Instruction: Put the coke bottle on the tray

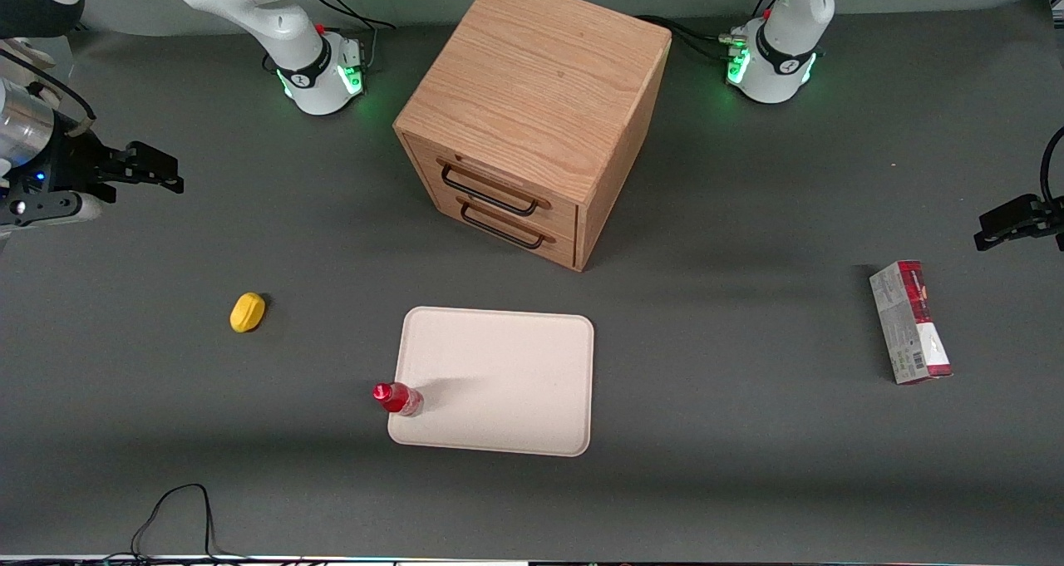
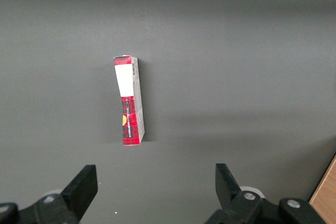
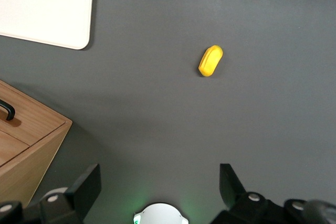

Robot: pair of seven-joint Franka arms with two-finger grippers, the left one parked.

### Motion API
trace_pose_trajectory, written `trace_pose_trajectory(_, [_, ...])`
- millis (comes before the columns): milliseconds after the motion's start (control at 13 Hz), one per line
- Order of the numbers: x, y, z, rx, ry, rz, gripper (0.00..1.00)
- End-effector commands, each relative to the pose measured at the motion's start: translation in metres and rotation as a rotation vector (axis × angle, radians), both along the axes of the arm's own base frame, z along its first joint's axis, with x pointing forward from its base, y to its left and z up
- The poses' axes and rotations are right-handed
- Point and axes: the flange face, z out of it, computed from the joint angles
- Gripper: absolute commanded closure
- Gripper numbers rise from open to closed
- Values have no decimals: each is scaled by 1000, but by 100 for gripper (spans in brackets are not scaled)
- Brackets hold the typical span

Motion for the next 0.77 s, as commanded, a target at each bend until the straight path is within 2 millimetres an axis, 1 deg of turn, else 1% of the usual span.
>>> trace_pose_trajectory(0, [3,-1,12,10,-8,17,0])
trace_pose_trajectory(77, [7,1,17,7,-21,18,0])
trace_pose_trajectory(231, [8,0,20,15,-29,11,0])
trace_pose_trajectory(385, [9,2,20,15,-29,5,0])
trace_pose_trajectory(615, [4,-5,24,16,-6,-3,0])
trace_pose_trajectory(692, [4,-2,25,13,-5,2,0])
